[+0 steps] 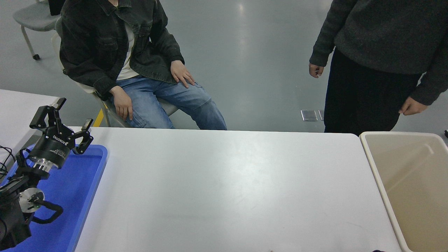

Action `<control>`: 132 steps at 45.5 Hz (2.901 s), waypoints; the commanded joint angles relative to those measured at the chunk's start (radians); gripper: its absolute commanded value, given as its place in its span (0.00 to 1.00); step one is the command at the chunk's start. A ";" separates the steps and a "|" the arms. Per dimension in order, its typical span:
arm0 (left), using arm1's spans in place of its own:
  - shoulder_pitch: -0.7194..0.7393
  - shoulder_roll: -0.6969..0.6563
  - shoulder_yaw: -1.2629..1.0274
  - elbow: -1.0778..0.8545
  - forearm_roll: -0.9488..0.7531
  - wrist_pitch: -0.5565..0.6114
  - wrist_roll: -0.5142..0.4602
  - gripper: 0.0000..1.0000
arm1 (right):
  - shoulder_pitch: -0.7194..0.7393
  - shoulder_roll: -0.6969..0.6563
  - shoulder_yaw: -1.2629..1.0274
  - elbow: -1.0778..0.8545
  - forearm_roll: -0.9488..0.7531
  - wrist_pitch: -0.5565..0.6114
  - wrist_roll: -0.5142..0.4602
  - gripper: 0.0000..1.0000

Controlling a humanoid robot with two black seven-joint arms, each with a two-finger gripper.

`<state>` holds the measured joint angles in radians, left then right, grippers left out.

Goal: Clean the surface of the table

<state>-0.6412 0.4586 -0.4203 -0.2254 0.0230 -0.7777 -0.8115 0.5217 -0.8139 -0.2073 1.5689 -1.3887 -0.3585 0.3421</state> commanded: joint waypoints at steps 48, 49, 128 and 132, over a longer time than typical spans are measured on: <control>0.000 0.000 0.000 0.000 0.000 0.000 0.000 1.00 | -0.034 0.257 -0.011 -0.201 0.072 0.003 -0.003 0.99; 0.000 0.000 0.000 0.000 0.000 0.000 0.000 1.00 | -0.035 0.262 -0.012 -0.201 0.072 0.003 -0.003 0.99; 0.000 0.000 0.000 0.000 0.000 0.000 0.000 1.00 | 0.037 0.093 0.068 -0.055 0.201 0.190 0.001 0.00; 0.000 0.000 0.000 0.000 0.000 0.000 0.000 1.00 | 0.053 0.042 0.095 -0.012 0.237 0.230 0.009 0.00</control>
<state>-0.6412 0.4576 -0.4204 -0.2256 0.0230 -0.7790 -0.8115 0.5316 -0.6467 -0.1670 1.4399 -1.2400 -0.2204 0.3364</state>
